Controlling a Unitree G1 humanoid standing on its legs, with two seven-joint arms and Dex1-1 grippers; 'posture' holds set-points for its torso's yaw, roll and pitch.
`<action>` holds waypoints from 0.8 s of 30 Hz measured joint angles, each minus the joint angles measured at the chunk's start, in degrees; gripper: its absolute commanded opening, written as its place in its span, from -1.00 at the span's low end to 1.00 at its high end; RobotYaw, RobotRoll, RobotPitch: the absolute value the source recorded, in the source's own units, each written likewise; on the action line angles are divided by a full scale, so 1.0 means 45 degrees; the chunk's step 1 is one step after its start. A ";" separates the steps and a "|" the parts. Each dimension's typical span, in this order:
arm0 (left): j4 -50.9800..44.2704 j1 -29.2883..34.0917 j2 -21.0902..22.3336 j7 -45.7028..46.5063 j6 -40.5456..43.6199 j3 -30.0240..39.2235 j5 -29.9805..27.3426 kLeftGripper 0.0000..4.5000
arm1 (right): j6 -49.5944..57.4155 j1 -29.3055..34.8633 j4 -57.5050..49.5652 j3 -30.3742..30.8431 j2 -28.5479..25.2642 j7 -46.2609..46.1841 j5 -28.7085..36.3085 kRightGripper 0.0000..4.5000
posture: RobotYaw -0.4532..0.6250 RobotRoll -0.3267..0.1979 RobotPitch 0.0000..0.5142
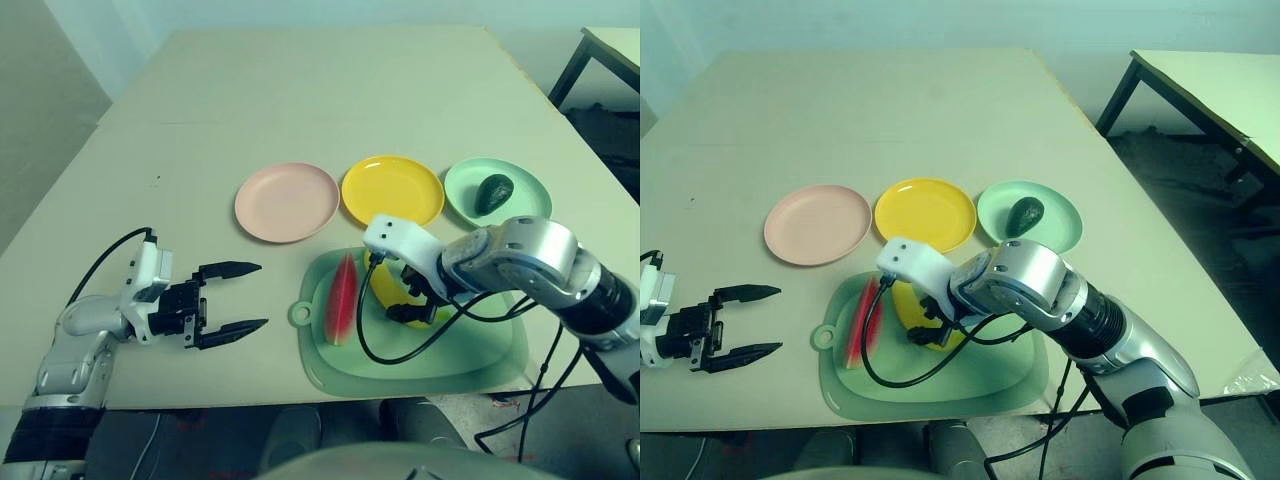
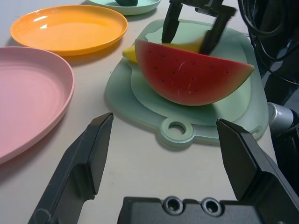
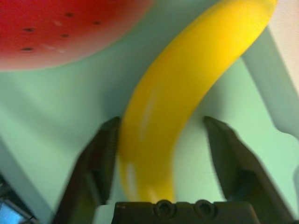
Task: Place the fruits into color-matched plates.
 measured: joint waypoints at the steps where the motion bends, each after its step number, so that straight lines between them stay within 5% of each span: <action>1: -0.0004 0.0007 0.0000 0.0000 0.0000 0.0000 0.0000 1.00 | -0.0001 0.0018 0.0008 0.0000 0.0014 0.0001 -0.0129 -0.06 | -0.15 0.25 -0.64; 3: -0.0021 0.0046 0.0000 0.0002 0.0000 0.0001 -0.0005 1.00 | -0.0001 0.0027 0.0023 -0.0001 0.0049 0.0064 -0.0295 -0.25 | -0.15 0.25 -0.64; 14: -0.0450 0.0328 -0.0050 0.0132 0.0026 0.0001 -0.0058 1.00 | -0.0022 0.0025 0.0292 -0.0013 0.0309 0.0760 -0.1243 -0.25 | -0.15 0.25 -0.62; 24: -0.0203 0.0004 -0.0047 0.0068 0.0085 0.0020 -0.0063 1.00 | -0.0361 -0.1419 0.0986 0.0294 -0.0865 0.2483 -0.1987 -0.25 | -0.15 0.25 -0.63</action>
